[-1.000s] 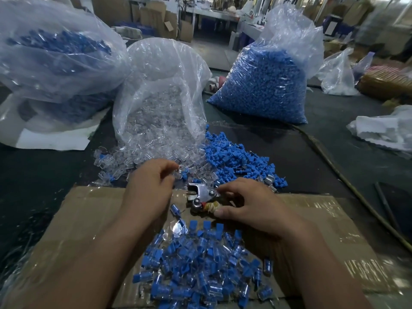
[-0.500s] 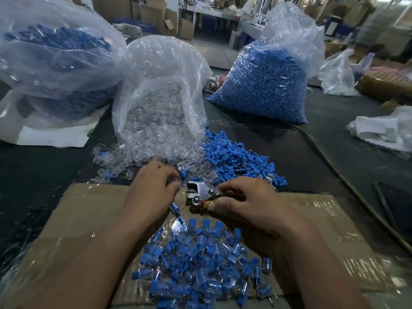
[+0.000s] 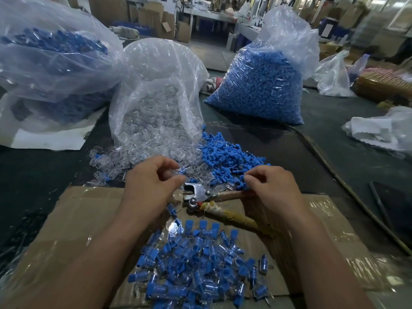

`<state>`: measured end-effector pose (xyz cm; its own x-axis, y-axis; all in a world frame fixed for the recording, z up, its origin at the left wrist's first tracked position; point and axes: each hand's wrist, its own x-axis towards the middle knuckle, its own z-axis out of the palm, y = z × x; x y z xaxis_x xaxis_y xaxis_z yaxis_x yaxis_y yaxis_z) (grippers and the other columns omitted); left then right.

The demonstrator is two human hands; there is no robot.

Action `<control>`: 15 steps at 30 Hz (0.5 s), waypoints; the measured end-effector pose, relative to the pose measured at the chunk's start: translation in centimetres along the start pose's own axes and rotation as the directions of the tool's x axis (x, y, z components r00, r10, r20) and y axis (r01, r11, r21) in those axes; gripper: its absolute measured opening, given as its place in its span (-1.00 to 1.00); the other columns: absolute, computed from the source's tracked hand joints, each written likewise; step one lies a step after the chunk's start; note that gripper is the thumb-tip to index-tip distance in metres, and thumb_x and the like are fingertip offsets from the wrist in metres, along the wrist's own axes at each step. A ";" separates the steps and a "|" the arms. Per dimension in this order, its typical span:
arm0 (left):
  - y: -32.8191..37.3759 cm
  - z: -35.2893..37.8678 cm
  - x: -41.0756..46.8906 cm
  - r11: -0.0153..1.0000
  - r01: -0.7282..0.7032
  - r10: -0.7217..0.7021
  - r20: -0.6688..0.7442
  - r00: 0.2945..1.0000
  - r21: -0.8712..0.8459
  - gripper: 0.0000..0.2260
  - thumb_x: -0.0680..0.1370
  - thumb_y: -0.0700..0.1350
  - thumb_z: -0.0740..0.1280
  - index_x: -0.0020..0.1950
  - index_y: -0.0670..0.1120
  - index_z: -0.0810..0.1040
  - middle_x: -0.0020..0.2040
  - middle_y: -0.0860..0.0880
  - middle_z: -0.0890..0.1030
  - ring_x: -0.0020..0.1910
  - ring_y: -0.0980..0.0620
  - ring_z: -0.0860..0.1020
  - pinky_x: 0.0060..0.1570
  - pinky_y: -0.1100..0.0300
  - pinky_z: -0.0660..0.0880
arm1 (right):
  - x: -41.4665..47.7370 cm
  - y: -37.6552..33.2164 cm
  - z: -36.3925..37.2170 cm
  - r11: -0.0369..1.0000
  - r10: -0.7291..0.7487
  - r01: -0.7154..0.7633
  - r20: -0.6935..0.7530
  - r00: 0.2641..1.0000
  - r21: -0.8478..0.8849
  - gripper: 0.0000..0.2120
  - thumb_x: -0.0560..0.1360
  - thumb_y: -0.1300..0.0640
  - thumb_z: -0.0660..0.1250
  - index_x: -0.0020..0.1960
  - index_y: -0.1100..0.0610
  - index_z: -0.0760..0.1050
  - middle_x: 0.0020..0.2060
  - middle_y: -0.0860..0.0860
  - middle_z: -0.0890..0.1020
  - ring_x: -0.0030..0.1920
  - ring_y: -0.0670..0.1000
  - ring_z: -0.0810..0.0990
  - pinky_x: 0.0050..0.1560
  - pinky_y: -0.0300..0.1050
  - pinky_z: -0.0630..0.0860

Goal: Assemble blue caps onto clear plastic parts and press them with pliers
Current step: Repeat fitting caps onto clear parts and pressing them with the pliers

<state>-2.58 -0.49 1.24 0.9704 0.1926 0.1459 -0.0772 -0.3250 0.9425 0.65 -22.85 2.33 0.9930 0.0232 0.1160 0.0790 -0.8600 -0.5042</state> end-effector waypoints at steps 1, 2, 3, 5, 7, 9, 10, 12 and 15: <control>0.2 0.0 -0.1 1.000 0.003 -0.003 0.006 1.000 -0.016 -0.82 0.42 -0.21 0.42 -0.18 0.06 0.52 -0.23 -0.08 0.55 -0.22 -0.05 0.59 -0.30 0.13 0.61 | 0.1 0.1 0.0 1.000 0.017 -0.017 -0.005 1.000 -0.003 -0.87 0.51 0.04 0.30 -0.03 0.01 0.60 -0.29 -0.23 0.50 -0.25 -0.27 0.44 -0.27 -0.30 0.32; 0.4 0.0 -0.2 1.000 0.006 -0.006 0.012 1.000 -0.025 -0.84 0.42 -0.20 0.42 -0.16 0.06 0.53 -0.23 -0.07 0.56 -0.21 -0.07 0.60 -0.24 0.06 0.62 | 0.1 0.3 0.0 0.999 0.033 -0.033 -0.008 0.999 -0.006 -0.87 0.51 0.04 0.29 -0.03 0.01 0.60 -0.28 -0.21 0.51 -0.25 -0.25 0.44 -0.25 -0.26 0.33; 0.5 -0.1 -0.3 1.000 0.006 -0.005 0.020 1.000 -0.027 -0.85 0.43 -0.19 0.41 -0.14 0.06 0.53 -0.22 -0.07 0.57 -0.19 -0.07 0.60 -0.21 0.03 0.62 | 0.2 0.4 0.0 0.999 0.045 -0.045 -0.013 0.999 -0.004 -0.87 0.52 0.05 0.29 -0.03 0.02 0.60 -0.27 -0.19 0.51 -0.24 -0.23 0.45 -0.22 -0.23 0.33; 0.7 0.0 -0.5 0.999 0.011 -0.010 0.036 0.999 -0.033 -0.85 0.43 -0.19 0.40 -0.09 0.04 0.56 -0.20 -0.07 0.59 -0.19 -0.05 0.62 -0.19 0.03 0.62 | 0.3 0.5 0.1 0.998 0.059 -0.059 -0.023 0.998 0.007 -0.88 0.52 0.06 0.29 -0.03 0.03 0.60 -0.25 -0.17 0.52 -0.23 -0.21 0.45 -0.18 -0.21 0.34; 0.8 0.1 -0.6 0.999 0.021 -0.019 0.043 0.999 -0.044 -0.83 0.43 -0.23 0.40 -0.07 0.02 0.57 -0.21 -0.05 0.60 -0.20 -0.03 0.62 -0.21 0.06 0.62 | 0.5 0.5 0.2 0.998 0.060 -0.059 -0.030 0.998 0.023 -0.88 0.52 0.07 0.29 -0.01 0.03 0.59 -0.21 -0.15 0.55 -0.22 -0.21 0.45 -0.16 -0.23 0.35; 0.8 0.1 -0.8 0.999 0.016 -0.015 0.029 0.999 -0.042 -0.79 0.42 -0.26 0.41 -0.13 0.05 0.54 -0.22 -0.01 0.59 -0.19 -0.01 0.62 -0.21 0.10 0.60 | 0.6 0.4 0.4 0.999 0.042 -0.041 -0.033 0.999 0.028 -0.86 0.52 0.10 0.29 0.03 0.04 0.59 -0.14 -0.13 0.56 -0.17 -0.18 0.46 -0.11 -0.23 0.35; 0.8 0.1 -0.8 0.999 0.008 -0.008 0.019 1.000 -0.037 -0.79 0.42 -0.27 0.42 -0.16 0.04 0.53 -0.23 0.00 0.59 -0.19 0.00 0.61 -0.23 0.13 0.60 | 0.7 0.2 0.6 0.999 0.026 -0.025 -0.032 0.999 0.024 -0.85 0.52 0.11 0.29 0.05 0.05 0.59 -0.11 -0.11 0.57 -0.13 -0.17 0.45 -0.08 -0.23 0.34; 0.8 0.1 -1.0 0.999 -0.007 0.007 0.008 1.000 -0.034 -0.81 0.42 -0.27 0.42 -0.20 0.02 0.53 -0.25 -0.01 0.59 -0.21 -0.02 0.61 -0.28 0.18 0.59 | 0.8 0.0 1.0 1.000 -0.007 0.007 -0.019 1.000 -0.012 -0.82 0.51 0.12 0.30 0.09 0.07 0.59 0.01 -0.07 0.59 -0.04 -0.13 0.46 -0.01 -0.23 0.35; 1.0 0.1 -1.0 0.999 -0.014 0.014 0.020 1.000 -0.034 -0.80 0.42 -0.27 0.40 -0.22 0.05 0.55 -0.24 -0.02 0.61 -0.19 -0.03 0.61 -0.17 0.03 0.60 | 1.1 -0.2 1.6 0.993 -0.018 0.021 0.027 0.999 -0.113 -0.79 0.53 0.13 0.27 0.14 0.06 0.57 0.10 -0.01 0.56 0.10 -0.03 0.46 0.06 -0.18 0.35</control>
<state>-3.65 -1.12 1.98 0.9735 0.1694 0.1535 -0.0983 -0.2960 0.9501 1.91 -21.83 1.17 0.9935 0.0522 0.1014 0.0888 -0.9116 -0.4013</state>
